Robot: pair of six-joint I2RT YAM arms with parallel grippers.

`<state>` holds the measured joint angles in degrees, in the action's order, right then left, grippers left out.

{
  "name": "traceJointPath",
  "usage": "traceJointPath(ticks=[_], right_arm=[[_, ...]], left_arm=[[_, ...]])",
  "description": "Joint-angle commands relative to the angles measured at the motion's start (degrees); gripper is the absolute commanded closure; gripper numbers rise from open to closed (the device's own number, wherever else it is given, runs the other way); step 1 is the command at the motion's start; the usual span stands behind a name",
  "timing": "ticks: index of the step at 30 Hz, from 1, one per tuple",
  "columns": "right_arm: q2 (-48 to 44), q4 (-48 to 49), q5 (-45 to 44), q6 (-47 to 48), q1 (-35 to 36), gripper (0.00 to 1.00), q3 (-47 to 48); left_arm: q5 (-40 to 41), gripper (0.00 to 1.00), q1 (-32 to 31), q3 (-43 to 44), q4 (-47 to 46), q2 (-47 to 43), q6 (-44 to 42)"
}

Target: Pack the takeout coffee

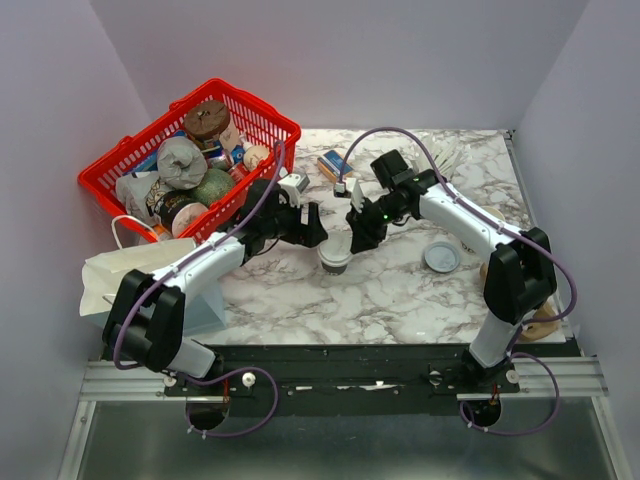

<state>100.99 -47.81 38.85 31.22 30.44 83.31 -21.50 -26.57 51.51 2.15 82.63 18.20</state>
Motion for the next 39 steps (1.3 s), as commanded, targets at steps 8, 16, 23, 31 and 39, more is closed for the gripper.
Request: traceJointPath(ticks=[8,16,23,31,39], right_arm=[[1.8,0.5,0.4,-2.2,0.4,0.58,2.7],[1.3,0.4,0.8,-2.1,0.4,0.58,3.4],[0.6,-0.8,3.9,-2.0,0.4,0.50,4.1],[1.5,1.1,7.2,-9.5,0.4,0.41,5.8],[5.0,4.5,3.5,-16.0,-0.7,0.40,7.7]], left_arm=[[-1.4,0.12,1.4,0.2,-1.9,2.7,3.0],[-1.4,0.12,1.3,1.7,-3.3,4.3,3.5],[-1.4,0.12,1.3,2.9,-3.4,5.8,3.8],[-1.6,0.12,1.3,3.0,-3.4,6.1,3.6],[-1.9,0.12,1.3,4.1,-2.7,7.0,2.7]])
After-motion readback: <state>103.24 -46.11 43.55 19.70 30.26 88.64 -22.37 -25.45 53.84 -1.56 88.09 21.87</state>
